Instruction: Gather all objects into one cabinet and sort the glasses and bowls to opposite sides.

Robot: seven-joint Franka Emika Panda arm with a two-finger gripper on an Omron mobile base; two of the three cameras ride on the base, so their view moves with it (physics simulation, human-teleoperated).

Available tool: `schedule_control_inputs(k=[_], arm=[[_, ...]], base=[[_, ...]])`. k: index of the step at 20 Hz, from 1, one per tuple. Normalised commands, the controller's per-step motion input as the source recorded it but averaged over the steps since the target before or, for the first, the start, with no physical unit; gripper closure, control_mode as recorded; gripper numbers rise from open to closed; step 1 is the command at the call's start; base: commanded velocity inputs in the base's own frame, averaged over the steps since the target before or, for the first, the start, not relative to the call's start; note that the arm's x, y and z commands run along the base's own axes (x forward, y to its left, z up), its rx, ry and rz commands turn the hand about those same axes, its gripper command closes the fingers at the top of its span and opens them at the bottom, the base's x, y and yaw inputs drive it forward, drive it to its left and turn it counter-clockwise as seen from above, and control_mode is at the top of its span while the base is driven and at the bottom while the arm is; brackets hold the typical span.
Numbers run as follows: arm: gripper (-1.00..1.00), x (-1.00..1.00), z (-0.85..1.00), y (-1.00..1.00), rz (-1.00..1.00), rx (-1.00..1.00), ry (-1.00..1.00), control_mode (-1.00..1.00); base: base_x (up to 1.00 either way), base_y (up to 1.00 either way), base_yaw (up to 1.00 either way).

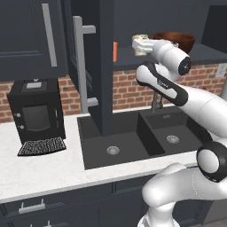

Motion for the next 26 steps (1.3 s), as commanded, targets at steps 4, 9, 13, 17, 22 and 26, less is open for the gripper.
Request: schedule_control_inputs(k=[4, 9, 13, 17, 22, 26], arm=[[1.00, 0.67, -0.37, 0.08, 0.00, 0.00, 0.00, -1.00], [1.00, 0.58, -0.13, 0.04, 0.00, 0.00, -0.04, -1.00], [1.00, 0.47, -0.05, 0.02, 0.00, 0.00, -0.04, -1.00], [1.00, 0.16, -0.04, 0.00, 0.00, 0.00, 0.01, -1.00], [1.00, 0.00, -0.11, 0.00, -0.04, -0.05, 0.02, -1.00], [1.00, 0.00, -0.15, 0.00, -0.01, -0.03, 0.03, -1.00]], base=[[0.00, 0.00, 0.00], [0.00, 0.00, 0.00], [0.00, 0.00, 0.00], [0.00, 0.00, 0.00], [0.00, 0.00, 0.00], [0.00, 0.00, 0.00]])
